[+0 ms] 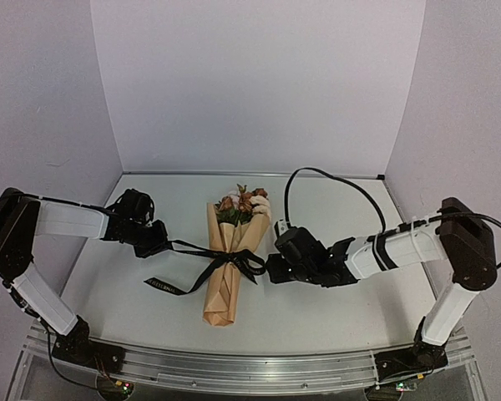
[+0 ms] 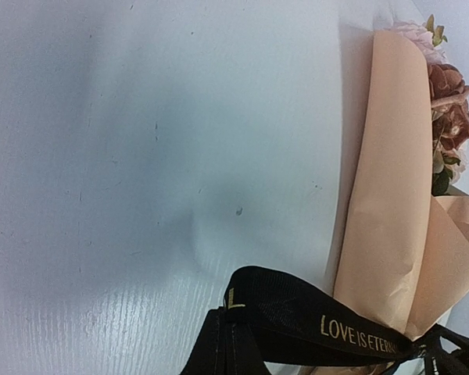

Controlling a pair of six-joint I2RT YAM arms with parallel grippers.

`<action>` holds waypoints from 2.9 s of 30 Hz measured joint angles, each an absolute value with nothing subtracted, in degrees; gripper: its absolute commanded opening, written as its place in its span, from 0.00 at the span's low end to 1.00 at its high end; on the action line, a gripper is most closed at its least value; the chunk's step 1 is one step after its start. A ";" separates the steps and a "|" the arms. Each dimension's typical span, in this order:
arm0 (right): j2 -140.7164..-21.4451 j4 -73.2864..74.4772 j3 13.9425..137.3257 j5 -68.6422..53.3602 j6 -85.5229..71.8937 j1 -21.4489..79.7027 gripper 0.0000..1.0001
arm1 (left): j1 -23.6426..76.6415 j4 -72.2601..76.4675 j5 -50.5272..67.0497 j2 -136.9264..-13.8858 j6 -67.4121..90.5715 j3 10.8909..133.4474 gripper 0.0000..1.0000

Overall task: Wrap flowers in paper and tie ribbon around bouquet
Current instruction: Tie the half-tied ribbon around the folded bouquet.

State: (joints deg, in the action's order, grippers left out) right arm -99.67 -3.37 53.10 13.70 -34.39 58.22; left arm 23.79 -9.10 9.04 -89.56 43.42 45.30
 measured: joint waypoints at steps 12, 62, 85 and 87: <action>-105.44 -5.00 56.80 16.98 -23.39 62.79 0.44 | 23.79 -9.04 9.40 -89.52 43.40 45.30 0.00; -107.24 21.63 66.79 34.24 -39.38 61.98 0.00 | 21.98 -9.08 12.27 -88.90 43.15 45.30 0.00; -106.73 18.62 61.94 21.20 -49.37 62.04 0.00 | 14.77 -7.48 24.02 -88.88 43.49 38.94 0.00; -106.44 18.35 61.67 20.20 -49.65 61.80 0.00 | 14.62 -7.45 24.36 -88.88 43.48 38.94 0.00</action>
